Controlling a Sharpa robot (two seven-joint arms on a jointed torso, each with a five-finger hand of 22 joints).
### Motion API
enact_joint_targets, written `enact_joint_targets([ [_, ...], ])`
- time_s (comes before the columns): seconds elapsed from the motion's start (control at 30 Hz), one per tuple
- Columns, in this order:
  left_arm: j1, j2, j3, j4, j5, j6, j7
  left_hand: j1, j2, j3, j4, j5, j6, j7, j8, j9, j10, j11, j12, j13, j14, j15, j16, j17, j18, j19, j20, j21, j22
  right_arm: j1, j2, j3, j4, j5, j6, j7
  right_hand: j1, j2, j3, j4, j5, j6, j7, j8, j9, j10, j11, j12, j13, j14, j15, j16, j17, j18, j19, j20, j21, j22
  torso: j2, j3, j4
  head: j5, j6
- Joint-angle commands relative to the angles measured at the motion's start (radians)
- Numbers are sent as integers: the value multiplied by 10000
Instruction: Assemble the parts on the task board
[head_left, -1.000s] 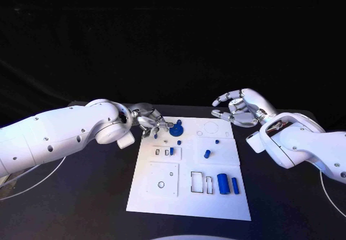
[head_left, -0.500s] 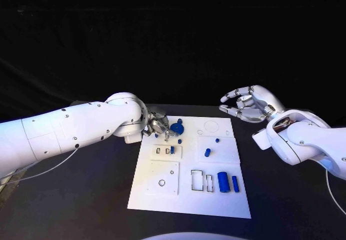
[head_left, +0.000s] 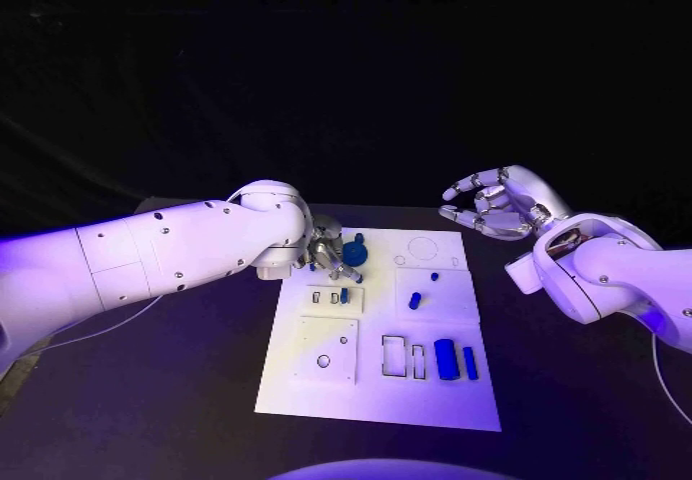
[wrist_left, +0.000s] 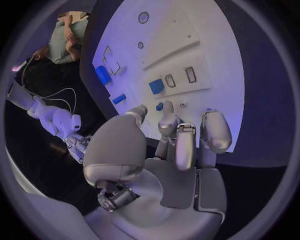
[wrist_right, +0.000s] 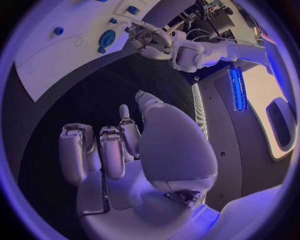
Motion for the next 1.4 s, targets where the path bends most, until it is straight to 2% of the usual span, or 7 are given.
enact_joint_targets([
  [0.03,24,112,-26,-87,-263,542,-162,-66,61,-94,14,44,-48,-13,50,34,101,1,67,24,811,-75,55,1663,-122,55,-10,63,35,10,19,3,-21,-166,-19,-66,-129,-3,9,60,73,-70,19,30,-24,-103,6,-79,402,821,-74,-78,1840,88,354,-47,-67,1902,3,-19,2,-39,-28],
  [0.1,23,167,-71,-153,-256,573,-176,-123,73,-122,18,39,-57,-13,58,57,91,2,69,25,816,-75,68,1679,-122,48,-10,76,47,13,22,3,-24,-163,-30,-66,-131,-5,11,59,76,-81,21,27,-27,-114,8,-91,390,816,-73,-87,1820,94,342,-47,-90,1888,5,-30,6,-56,-47],
  [0.23,9,259,-134,-248,-141,606,-196,-281,152,-177,21,35,-86,-10,73,115,46,6,44,-5,814,-71,74,1679,-125,35,-8,110,83,18,26,3,-15,-247,-15,-91,-140,-8,21,59,85,-113,27,19,-36,-157,12,-134,346,803,-70,-110,1770,114,298,-46,-167,1842,6,-19,6,-84,-58],
  [0.4,-9,320,-188,-308,-28,491,-189,-325,196,-189,13,40,-92,-12,85,144,77,4,103,69,827,-70,111,1735,-135,50,-6,149,145,21,38,3,-28,-439,2,-138,-144,-8,24,60,87,-122,29,18,-38,-171,14,-149,332,796,-69,-121,1745,123,277,-46,-204,1820,9,-29,11,-113,-65],
  [0.73,-23,333,-216,-297,64,667,-201,-301,253,-173,1,76,-93,-22,101,179,81,-3,119,84,831,-74,123,1748,-139,51,-5,178,184,21,109,2,-93,-634,62,-205,-151,-7,28,62,91,-127,31,19,-40,-170,16,-149,332,791,-68,-130,1726,131,260,-45,-236,1802,6,-24,31,-105,-131],
  [1.4,-78,415,-281,-287,442,838,-194,-239,296,-147,0,135,-103,-28,111,217,74,-9,121,85,838,-78,143,1774,-147,58,-3,218,245,11,240,-3,-196,-726,140,-255,-151,-17,80,44,230,-131,29,52,-48,-163,14,-151,329,783,-68,-146,1705,133,254,-43,-255,1794,6,-10,14,-82,-182],
])
